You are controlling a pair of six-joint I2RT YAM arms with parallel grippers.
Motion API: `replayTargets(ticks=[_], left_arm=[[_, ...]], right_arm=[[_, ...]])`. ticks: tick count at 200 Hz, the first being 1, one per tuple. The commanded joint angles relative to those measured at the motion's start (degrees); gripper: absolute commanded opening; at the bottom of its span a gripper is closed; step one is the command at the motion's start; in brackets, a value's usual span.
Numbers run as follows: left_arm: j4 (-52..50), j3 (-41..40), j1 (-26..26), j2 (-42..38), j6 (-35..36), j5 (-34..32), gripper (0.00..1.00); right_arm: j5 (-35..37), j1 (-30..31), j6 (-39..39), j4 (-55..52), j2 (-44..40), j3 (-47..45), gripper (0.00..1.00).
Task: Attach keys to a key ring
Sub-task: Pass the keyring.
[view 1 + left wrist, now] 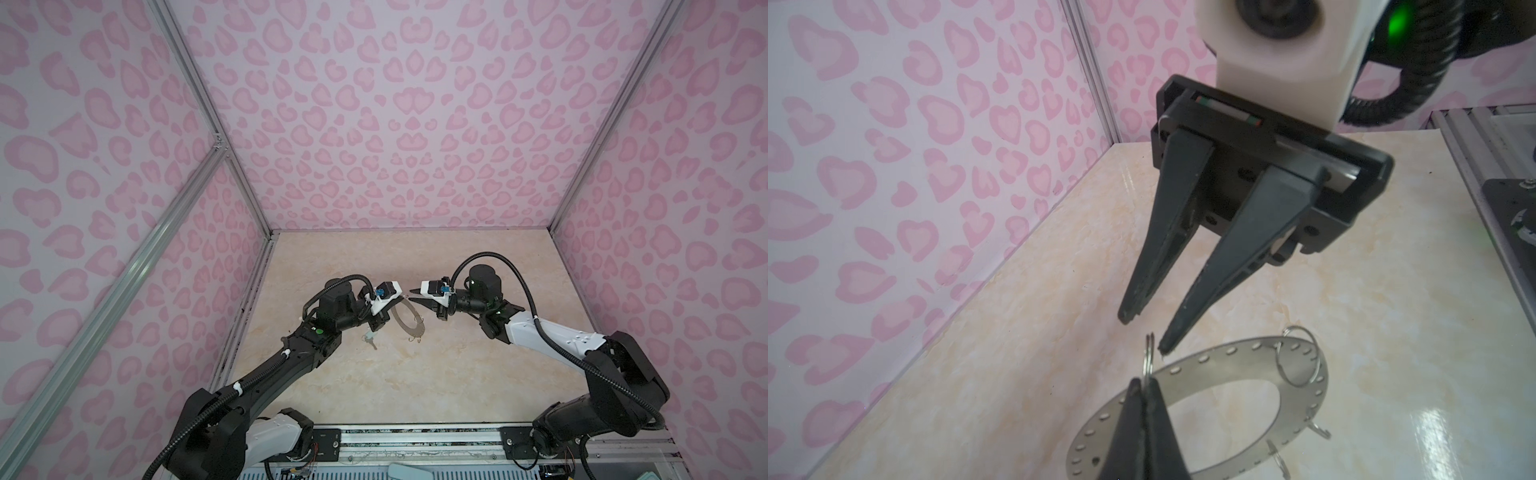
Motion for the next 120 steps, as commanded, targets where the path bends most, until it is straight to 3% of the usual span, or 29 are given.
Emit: replayTargets(ticks=[1,120], left_arm=[[-7.1,2.33,-0.64,0.01,4.68,-3.0,0.03],[-14.79,8.64,-2.32,3.43,7.58,-5.63,0.03]], right_arm=[[2.28,0.19,-2.26,-2.67,-0.5,0.19,0.22],[0.73,1.36,-2.44,-2.13,-0.19,0.57,0.16]])
